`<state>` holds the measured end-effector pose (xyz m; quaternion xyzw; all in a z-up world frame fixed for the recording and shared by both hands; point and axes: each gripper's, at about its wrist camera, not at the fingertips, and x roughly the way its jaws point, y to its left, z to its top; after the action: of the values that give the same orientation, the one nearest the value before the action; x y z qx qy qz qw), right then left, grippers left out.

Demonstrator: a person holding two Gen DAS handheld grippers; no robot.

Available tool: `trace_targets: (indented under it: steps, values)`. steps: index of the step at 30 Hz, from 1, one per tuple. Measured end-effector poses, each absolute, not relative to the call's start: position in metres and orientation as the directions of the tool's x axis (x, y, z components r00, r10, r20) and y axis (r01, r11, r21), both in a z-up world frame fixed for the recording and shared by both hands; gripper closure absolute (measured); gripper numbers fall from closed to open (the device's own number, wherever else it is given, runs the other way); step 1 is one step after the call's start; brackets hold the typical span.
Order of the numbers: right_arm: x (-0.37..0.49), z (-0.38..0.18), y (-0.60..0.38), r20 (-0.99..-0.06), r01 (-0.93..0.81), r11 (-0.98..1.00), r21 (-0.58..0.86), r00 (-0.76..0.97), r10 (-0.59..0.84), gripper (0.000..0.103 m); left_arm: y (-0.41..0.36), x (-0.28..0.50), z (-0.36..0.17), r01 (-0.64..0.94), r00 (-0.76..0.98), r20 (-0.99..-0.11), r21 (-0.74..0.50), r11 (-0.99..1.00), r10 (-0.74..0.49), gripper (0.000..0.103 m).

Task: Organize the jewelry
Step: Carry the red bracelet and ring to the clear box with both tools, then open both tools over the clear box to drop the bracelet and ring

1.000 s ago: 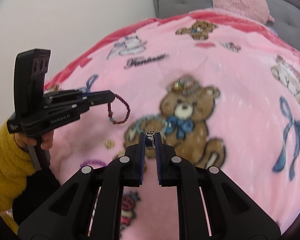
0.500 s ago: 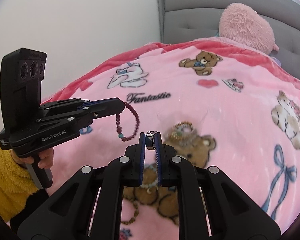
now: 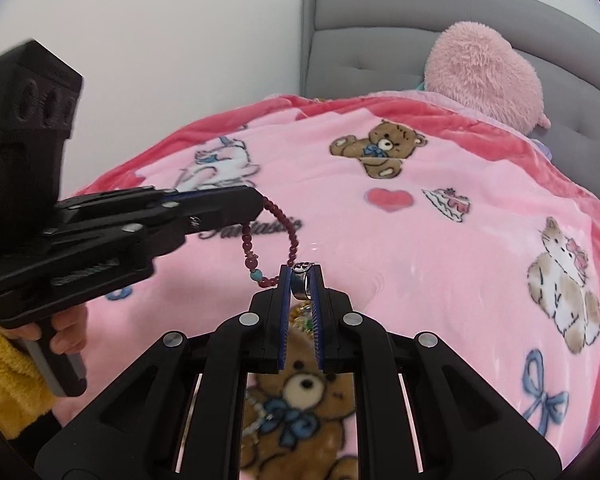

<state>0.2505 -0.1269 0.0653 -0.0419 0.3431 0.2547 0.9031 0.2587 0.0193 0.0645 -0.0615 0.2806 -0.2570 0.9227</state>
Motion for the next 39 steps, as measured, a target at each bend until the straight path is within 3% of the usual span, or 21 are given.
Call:
trace_targets:
  steps: [16, 34, 36, 38, 39]
  values:
    - [0.283, 0.004, -0.120, -0.722, -0.447, 0.880, 0.164, 0.554, 0.416, 0.093, 0.021, 0.275, 0.000, 0.363, 0.686, -0.563, -0.282, 0.888, -0.460, 0.097]
    - [0.263, 0.014, -0.134, -0.696, -0.443, 0.881, 0.167, 0.580, 0.423, 0.087, 0.022, 0.271, -0.016, 0.356, 0.660, -0.581, -0.316, 0.879, -0.476, 0.097]
    - [0.257, 0.020, -0.140, -0.684, -0.449, 0.873, 0.190, 0.578, 0.446, 0.086, 0.024, 0.267, -0.012, 0.361, 0.663, -0.571, -0.324, 0.874, -0.485, 0.092]
    - [0.251, 0.026, -0.143, -0.673, -0.459, 0.866, 0.199, 0.578, 0.461, 0.078, 0.028, 0.260, -0.008, 0.376, 0.662, -0.563, -0.321, 0.869, -0.495, 0.076]
    - [0.245, 0.030, -0.145, -0.666, -0.473, 0.859, 0.195, 0.579, 0.470, 0.077, 0.029, 0.254, -0.005, 0.391, 0.658, -0.563, -0.314, 0.865, -0.501, 0.075]
